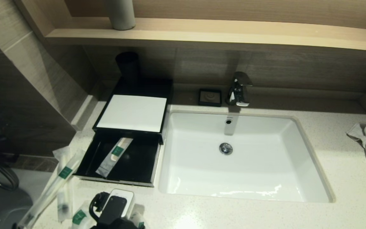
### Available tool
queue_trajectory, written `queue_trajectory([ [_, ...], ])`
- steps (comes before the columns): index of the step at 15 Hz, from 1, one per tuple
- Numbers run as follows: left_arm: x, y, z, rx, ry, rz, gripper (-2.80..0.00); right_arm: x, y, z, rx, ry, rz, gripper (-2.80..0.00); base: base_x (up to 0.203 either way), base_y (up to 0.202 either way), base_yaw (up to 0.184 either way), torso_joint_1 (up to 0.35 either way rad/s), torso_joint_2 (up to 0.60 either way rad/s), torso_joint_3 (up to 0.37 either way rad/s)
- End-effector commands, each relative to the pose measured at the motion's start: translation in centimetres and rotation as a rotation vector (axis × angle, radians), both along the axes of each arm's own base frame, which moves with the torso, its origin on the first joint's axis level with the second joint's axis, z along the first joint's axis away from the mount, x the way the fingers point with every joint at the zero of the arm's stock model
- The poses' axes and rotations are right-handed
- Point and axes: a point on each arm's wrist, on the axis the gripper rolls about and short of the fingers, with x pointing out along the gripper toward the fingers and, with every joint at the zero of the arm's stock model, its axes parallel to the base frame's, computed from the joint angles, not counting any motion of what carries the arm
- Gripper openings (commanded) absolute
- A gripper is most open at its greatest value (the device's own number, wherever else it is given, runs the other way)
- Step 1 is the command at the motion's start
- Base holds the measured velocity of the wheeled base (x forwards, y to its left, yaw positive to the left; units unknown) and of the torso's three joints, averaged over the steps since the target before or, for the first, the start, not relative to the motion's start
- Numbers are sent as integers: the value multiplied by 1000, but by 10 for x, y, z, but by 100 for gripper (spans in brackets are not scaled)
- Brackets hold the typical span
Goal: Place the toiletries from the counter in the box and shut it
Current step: Pick up the bathroom toiletry
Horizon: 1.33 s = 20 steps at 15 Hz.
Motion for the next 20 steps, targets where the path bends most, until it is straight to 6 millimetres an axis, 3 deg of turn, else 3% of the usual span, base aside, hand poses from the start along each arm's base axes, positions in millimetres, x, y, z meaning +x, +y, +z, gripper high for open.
queue_trajectory([
  [1, 0, 0, -1, -6, -5, 4, -280, 0, 0, 0, -1, 0, 1, -280, 0, 0, 0, 0, 0, 0],
  [9, -1, 4, 3, -23, -20, 8, -280, 0, 0, 0, -1, 0, 1, -280, 0, 0, 0, 0, 0, 0],
  [16, -4, 24, 48, -141, -143, -8, -280, 0, 0, 0, -1, 0, 0, -280, 0, 0, 0, 0, 0, 0],
  [20, 18, 23, 73, -139, -210, 32, -280, 0, 0, 0, -1, 1, 1, -280, 0, 0, 0, 0, 0, 0],
])
